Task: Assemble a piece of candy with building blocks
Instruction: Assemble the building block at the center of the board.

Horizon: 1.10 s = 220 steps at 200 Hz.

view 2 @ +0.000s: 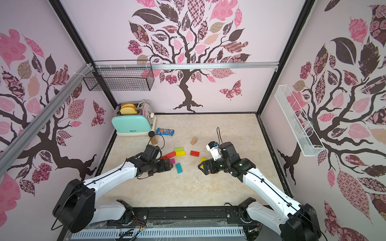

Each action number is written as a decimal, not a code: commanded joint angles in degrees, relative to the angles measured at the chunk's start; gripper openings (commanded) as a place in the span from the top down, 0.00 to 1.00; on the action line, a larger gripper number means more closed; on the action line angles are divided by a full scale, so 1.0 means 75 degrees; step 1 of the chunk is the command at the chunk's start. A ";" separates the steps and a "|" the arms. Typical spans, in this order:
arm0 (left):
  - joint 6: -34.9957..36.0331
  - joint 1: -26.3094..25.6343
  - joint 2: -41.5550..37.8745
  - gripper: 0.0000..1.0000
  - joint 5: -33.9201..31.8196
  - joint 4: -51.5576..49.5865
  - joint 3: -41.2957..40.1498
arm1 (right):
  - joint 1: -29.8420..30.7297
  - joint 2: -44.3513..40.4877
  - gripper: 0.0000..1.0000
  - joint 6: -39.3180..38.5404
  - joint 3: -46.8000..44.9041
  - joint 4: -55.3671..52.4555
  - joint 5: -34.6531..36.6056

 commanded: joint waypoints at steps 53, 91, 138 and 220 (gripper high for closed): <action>0.0018 0.0355 -0.0158 0.07 -0.1277 -0.0449 0.0555 | 0.0015 0.0604 0.02 -0.0014 0.0290 0.0469 -0.0419; 0.0464 0.1357 0.0053 0.07 -0.2033 -0.1560 0.1214 | 0.0019 0.0889 0.02 -0.0108 0.0212 0.0998 -0.0511; 0.0722 0.1942 0.0848 0.07 -0.3780 -0.2274 0.1787 | 0.0058 0.1014 0.01 0.0047 0.0200 0.1815 -0.1004; 0.0635 0.2332 0.2378 0.08 -0.3226 -0.1805 0.1917 | 0.0063 0.1184 0.01 -0.0122 0.0151 0.1966 -0.1177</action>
